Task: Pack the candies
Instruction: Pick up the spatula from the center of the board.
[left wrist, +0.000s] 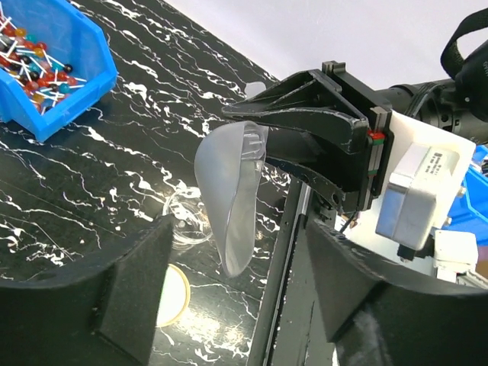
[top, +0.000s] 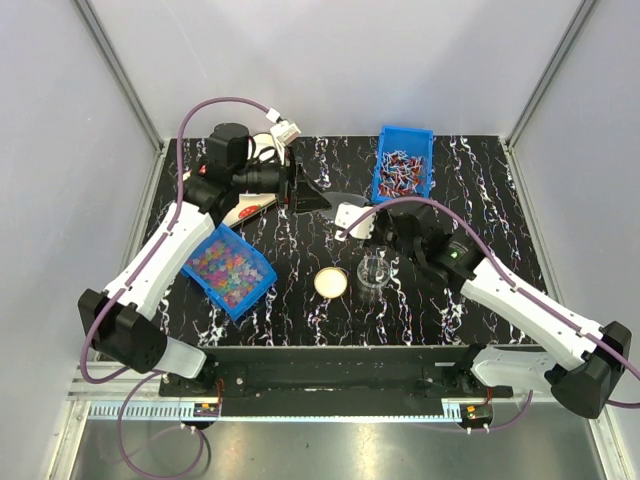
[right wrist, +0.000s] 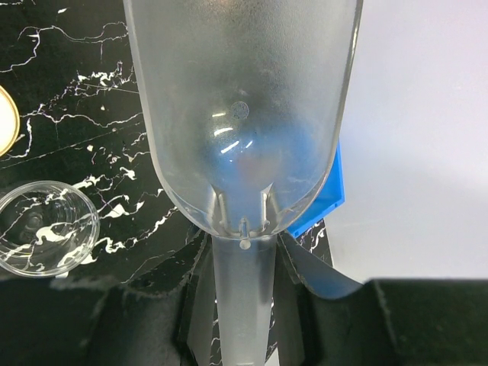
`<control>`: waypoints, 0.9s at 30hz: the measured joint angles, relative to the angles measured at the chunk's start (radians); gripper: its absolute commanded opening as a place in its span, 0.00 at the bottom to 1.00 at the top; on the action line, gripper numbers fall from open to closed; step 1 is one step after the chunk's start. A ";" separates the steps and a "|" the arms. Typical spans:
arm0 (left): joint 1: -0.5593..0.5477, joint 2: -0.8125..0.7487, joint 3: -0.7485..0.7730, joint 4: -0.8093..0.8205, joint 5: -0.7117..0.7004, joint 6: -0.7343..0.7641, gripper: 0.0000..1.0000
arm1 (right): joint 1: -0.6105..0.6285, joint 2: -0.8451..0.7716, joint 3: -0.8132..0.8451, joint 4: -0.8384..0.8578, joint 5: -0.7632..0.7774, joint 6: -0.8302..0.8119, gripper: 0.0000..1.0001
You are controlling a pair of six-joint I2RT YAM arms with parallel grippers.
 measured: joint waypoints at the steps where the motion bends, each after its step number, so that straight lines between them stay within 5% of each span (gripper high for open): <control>1: -0.001 0.000 -0.005 0.000 0.000 -0.001 0.63 | 0.004 0.001 0.000 0.000 0.003 0.000 0.00; 12: -0.004 0.010 -0.027 0.015 -0.007 0.003 0.27 | 0.023 0.005 0.018 0.015 0.049 -0.004 0.00; 17: -0.005 0.011 -0.028 0.014 -0.030 0.006 0.00 | 0.032 0.006 0.019 0.027 0.064 -0.008 0.00; 19: -0.002 0.013 -0.034 0.014 -0.069 0.008 0.00 | 0.040 0.005 0.020 0.030 0.066 -0.009 0.08; 20: -0.002 0.014 -0.037 0.014 -0.078 0.006 0.00 | 0.044 0.005 0.021 0.028 0.067 -0.008 0.24; 22: -0.001 0.018 -0.040 0.013 -0.080 0.003 0.00 | 0.047 0.005 0.023 0.017 0.064 -0.008 0.35; 27: -0.004 0.018 -0.042 0.016 -0.061 -0.002 0.00 | 0.047 -0.002 0.068 -0.069 0.020 0.017 0.35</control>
